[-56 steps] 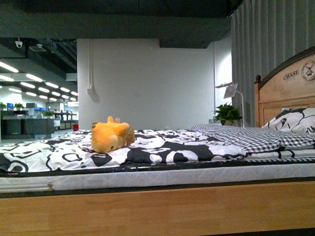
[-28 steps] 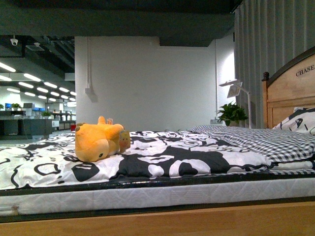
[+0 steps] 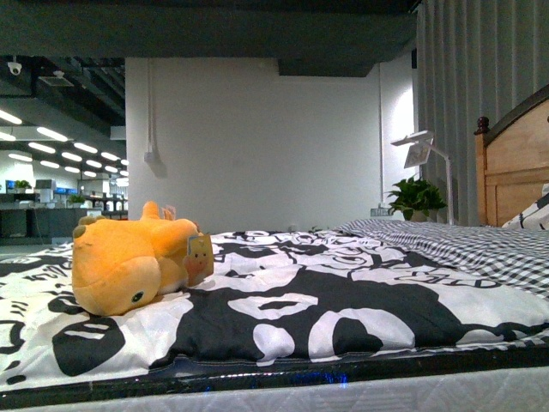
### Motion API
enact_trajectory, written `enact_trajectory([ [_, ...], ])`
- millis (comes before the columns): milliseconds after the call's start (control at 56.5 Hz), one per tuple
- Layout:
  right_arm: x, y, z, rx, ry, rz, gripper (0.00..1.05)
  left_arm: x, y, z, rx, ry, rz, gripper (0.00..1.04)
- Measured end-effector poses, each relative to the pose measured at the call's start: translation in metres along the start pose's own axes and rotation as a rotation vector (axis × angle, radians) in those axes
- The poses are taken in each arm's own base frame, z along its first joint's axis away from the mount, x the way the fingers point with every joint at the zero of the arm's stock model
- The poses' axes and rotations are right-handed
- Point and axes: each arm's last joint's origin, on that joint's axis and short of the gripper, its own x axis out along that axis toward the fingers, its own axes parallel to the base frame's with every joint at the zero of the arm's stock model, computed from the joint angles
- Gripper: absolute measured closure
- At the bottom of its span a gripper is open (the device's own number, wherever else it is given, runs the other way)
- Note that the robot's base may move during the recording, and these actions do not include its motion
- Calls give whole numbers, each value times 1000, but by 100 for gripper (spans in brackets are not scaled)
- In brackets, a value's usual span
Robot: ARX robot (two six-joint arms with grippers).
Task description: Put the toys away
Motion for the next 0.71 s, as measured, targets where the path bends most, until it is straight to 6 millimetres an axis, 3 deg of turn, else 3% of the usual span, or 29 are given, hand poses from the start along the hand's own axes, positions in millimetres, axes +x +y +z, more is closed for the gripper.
enact_trajectory([
  [709,0,0,0,0,2,0,7,0,0,0,0,0,0,6],
])
